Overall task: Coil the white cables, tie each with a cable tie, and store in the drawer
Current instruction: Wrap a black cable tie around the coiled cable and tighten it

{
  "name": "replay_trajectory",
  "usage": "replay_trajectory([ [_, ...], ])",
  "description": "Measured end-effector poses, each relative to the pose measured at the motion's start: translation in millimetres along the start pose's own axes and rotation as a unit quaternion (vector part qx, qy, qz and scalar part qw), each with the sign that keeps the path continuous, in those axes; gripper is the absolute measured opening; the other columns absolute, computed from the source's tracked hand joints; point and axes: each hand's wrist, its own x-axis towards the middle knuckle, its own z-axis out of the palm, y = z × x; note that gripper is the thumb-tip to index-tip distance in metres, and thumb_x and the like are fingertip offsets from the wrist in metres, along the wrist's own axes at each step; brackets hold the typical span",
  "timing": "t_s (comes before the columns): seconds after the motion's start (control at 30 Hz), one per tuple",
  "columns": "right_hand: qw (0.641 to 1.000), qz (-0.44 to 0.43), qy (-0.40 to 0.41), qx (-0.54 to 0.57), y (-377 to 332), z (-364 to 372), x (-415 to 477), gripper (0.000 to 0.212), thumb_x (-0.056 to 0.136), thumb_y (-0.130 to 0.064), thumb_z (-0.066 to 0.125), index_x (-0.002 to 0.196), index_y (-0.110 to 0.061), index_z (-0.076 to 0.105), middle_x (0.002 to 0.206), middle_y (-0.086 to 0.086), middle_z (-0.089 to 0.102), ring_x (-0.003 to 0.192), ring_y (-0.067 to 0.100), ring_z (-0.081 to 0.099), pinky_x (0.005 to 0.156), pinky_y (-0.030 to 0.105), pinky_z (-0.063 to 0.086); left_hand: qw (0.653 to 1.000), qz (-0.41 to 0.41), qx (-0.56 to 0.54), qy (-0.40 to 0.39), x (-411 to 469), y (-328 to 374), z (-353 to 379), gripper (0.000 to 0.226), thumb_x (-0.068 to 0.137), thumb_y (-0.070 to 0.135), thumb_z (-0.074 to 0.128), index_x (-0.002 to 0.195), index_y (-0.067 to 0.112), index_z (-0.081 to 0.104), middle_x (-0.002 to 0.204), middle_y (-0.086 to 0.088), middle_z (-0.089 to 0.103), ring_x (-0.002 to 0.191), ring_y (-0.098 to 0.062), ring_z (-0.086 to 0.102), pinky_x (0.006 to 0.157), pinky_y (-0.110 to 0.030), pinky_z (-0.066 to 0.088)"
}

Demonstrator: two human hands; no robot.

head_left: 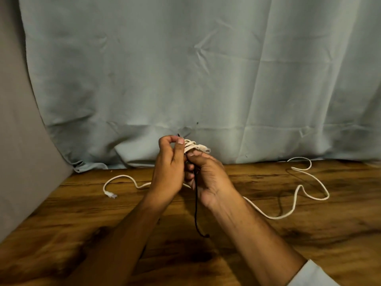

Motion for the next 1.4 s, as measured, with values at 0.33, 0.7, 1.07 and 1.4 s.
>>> replay_trajectory([
  [0.33, 0.997, -0.038, 0.057, -0.035, 5, 4, -3, 0.026, 0.097, 0.001, 0.055, 0.077, -0.013, 0.065, 0.055, -0.003, 0.052, 0.043, 0.004, 0.039, 0.037, 0.017, 0.028, 0.998, -0.027, -0.054, 0.031, -3, -8, 13, 0.031, 0.108, 0.037, 0.042, 0.131, 0.018, 0.053, 0.098, -0.004, 0.070, 0.063, 0.000, 0.063, 0.050, -0.020, 0.049],
  [0.7, 0.994, -0.075, 0.081, -0.006, 9, 7, -12, 0.011, 0.092, 0.006, 0.063, 0.094, 0.001, 0.072, 0.076, 0.014, 0.069, 0.064, 0.020, 0.067, 0.057, 0.024, 0.056, 0.998, 0.024, 0.021, 0.045, -19, -16, 29, 0.024, 0.108, 0.040, 0.040, 0.110, 0.025, 0.060, 0.101, 0.009, 0.071, 0.097, -0.015, 0.068, 0.090, -0.043, 0.055],
  [1.07, 0.997, -0.037, 0.073, 0.011, -5, 5, -10, 0.020, 0.095, 0.004, 0.058, 0.085, -0.006, 0.072, 0.068, 0.009, 0.067, 0.060, 0.019, 0.066, 0.058, 0.028, 0.055, 0.988, 0.125, 0.075, -0.043, -25, -11, 18, 0.043, 0.104, 0.047, 0.037, 0.134, 0.021, 0.054, 0.116, 0.006, 0.071, 0.107, -0.004, 0.067, 0.091, -0.032, 0.054],
  [1.4, 0.991, -0.028, -0.020, -0.129, -10, -2, -1, 0.022, 0.097, 0.005, 0.057, 0.086, -0.009, 0.070, 0.063, 0.002, 0.061, 0.048, 0.004, 0.049, 0.040, 0.016, 0.042, 0.994, 0.090, 0.053, 0.010, -15, -3, 5, 0.022, 0.109, 0.035, 0.043, 0.114, 0.024, 0.061, 0.079, 0.002, 0.068, 0.060, -0.005, 0.063, 0.051, -0.024, 0.051],
])
